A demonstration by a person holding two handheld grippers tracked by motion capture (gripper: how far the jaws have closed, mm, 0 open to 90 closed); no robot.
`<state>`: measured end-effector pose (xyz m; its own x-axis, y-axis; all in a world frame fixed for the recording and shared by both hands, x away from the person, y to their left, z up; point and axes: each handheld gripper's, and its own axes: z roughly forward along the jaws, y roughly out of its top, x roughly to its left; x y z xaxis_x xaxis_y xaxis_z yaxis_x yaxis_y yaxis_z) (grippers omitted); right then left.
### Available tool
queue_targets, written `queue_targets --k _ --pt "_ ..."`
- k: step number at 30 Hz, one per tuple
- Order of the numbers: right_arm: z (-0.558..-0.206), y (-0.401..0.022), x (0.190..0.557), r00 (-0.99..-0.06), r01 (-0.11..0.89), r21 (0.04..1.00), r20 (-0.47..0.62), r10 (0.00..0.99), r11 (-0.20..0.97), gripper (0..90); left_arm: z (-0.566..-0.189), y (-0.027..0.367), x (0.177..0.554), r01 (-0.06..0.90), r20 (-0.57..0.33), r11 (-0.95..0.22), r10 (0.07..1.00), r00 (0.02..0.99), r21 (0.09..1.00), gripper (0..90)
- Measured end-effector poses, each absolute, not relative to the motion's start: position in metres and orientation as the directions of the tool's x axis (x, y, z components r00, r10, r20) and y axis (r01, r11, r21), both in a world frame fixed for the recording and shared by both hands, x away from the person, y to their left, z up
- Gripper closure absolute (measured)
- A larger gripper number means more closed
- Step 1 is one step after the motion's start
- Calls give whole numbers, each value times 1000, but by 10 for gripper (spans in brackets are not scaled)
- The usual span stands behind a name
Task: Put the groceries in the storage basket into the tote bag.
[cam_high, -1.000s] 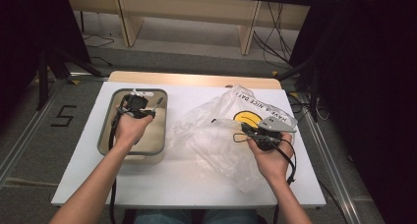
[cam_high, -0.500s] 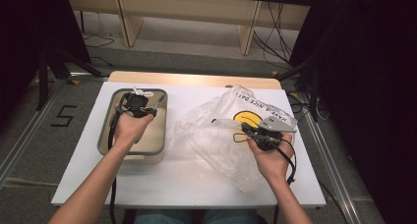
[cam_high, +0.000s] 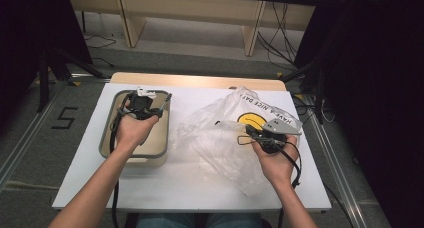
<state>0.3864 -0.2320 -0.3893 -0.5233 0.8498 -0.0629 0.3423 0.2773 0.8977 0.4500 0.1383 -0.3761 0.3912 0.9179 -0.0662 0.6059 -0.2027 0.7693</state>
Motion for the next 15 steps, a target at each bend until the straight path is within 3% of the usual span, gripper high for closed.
queue_targets --k 15 --pt "-389 -233 386 -522 341 898 -65 850 278 900 -364 126 439 568 -64 -216 899 432 795 800"
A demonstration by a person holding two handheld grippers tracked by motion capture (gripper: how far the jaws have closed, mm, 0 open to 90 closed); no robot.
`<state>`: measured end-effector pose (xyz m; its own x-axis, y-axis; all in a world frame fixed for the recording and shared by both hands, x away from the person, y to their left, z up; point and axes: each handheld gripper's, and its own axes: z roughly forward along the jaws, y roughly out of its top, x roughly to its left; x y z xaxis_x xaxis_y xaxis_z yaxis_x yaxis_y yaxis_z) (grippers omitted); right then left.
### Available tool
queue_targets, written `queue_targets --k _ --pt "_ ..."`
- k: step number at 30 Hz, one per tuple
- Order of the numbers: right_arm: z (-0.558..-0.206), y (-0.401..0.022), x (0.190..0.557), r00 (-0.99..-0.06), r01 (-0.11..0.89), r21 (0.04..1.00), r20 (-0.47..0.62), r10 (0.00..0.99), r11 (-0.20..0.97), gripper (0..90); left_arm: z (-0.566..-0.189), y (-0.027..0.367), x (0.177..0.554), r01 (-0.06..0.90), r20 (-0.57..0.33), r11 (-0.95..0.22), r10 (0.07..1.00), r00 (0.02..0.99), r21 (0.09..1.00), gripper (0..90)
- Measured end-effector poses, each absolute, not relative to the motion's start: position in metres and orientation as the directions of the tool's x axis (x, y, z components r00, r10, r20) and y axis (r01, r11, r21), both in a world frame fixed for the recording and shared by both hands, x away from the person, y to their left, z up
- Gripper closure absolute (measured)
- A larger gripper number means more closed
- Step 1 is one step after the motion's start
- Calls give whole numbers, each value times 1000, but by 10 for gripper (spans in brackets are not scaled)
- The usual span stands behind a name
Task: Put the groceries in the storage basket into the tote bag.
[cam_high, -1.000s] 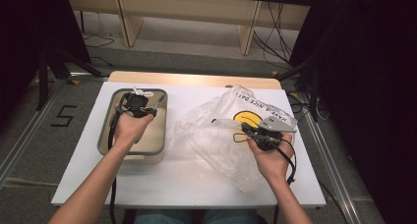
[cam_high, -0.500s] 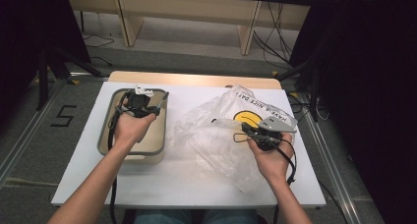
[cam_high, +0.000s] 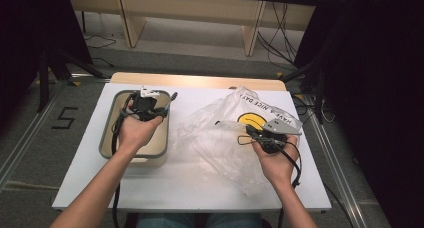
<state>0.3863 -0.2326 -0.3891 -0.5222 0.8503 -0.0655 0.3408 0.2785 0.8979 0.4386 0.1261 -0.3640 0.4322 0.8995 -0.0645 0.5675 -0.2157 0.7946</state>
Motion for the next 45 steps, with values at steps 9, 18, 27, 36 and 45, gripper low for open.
queue_targets --k 9,18,27,36,45 --pt "-389 -233 386 -520 343 898 -63 852 276 900 -362 115 432 553 -66 -232 882 466 800 800" --pt "-389 -233 386 -520 343 898 -63 852 277 900 -361 108 425 545 -70 -243 869 490 802 800" --pt "-389 -233 386 -520 342 897 -65 851 278 900 -359 97 417 529 -82 -250 846 527 811 800" --pt "-389 -233 386 -519 342 898 -65 852 277 900 -359 88 411 520 -81 -269 828 554 811 800" --pt "-389 -233 386 -519 341 899 -65 853 276 900 -359 79 404 505 -75 -284 813 578 815 800"
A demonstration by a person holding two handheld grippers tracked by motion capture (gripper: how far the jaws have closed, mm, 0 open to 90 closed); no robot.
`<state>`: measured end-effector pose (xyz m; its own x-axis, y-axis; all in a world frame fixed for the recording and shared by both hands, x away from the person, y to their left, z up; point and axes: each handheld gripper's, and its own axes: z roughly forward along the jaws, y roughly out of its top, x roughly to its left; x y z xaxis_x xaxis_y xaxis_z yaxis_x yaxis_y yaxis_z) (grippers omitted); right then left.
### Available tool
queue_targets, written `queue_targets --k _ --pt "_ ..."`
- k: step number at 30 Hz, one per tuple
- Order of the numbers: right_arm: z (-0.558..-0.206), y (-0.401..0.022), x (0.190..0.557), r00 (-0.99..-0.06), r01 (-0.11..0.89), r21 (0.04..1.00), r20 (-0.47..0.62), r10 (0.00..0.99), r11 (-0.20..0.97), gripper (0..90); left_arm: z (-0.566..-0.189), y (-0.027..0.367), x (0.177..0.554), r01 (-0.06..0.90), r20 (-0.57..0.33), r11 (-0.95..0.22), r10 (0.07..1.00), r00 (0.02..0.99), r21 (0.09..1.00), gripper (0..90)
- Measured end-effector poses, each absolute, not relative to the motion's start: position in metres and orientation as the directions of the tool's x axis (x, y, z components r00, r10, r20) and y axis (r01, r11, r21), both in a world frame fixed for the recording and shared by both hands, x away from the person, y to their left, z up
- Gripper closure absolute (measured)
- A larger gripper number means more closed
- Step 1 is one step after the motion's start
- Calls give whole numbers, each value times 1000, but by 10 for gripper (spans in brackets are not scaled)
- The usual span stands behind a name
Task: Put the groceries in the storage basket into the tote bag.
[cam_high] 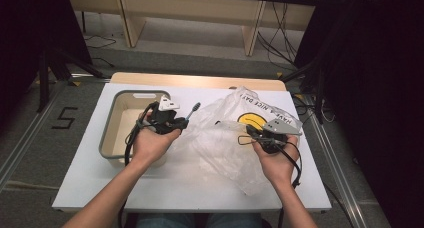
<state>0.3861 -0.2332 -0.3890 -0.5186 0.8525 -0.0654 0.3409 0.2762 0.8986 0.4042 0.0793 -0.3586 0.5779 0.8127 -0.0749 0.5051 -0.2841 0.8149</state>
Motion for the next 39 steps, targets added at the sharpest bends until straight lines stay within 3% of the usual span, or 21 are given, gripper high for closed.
queue_targets --k 39 --pt "-389 -234 386 -518 340 900 -64 853 274 900 -370 45 384 491 -86 -367 726 682 790 800"
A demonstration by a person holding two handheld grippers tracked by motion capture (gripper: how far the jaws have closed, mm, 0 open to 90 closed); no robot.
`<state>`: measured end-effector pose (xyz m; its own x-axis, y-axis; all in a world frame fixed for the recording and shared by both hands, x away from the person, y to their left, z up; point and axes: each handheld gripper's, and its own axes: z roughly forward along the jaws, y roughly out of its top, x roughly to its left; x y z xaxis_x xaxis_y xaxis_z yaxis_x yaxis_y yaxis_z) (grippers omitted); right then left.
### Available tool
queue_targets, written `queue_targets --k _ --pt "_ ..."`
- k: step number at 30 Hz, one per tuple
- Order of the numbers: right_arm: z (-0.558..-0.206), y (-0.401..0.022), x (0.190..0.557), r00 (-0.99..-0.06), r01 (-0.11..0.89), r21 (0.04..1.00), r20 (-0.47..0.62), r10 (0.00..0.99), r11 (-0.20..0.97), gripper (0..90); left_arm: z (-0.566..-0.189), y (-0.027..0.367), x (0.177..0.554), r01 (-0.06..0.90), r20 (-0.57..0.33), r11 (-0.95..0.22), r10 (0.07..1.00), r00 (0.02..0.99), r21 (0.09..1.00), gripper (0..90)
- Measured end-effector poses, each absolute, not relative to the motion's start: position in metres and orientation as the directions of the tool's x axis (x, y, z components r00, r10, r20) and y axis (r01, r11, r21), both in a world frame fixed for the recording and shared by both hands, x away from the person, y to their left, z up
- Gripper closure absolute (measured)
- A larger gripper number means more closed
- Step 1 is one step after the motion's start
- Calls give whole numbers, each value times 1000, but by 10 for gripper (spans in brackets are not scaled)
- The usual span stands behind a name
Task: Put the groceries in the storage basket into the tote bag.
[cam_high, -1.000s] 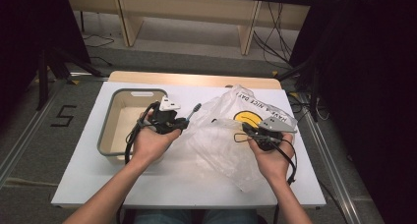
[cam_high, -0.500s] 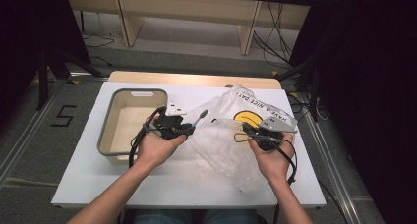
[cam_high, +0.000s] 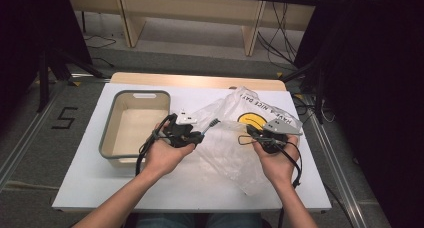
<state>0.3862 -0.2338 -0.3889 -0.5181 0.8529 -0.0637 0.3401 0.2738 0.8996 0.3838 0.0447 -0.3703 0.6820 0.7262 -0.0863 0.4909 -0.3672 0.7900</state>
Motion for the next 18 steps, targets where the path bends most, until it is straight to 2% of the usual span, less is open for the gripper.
queue_targets --k 18 --pt "-388 -234 386 -518 340 899 -66 853 276 900 -383 26 375 491 -85 -423 686 723 762 800"
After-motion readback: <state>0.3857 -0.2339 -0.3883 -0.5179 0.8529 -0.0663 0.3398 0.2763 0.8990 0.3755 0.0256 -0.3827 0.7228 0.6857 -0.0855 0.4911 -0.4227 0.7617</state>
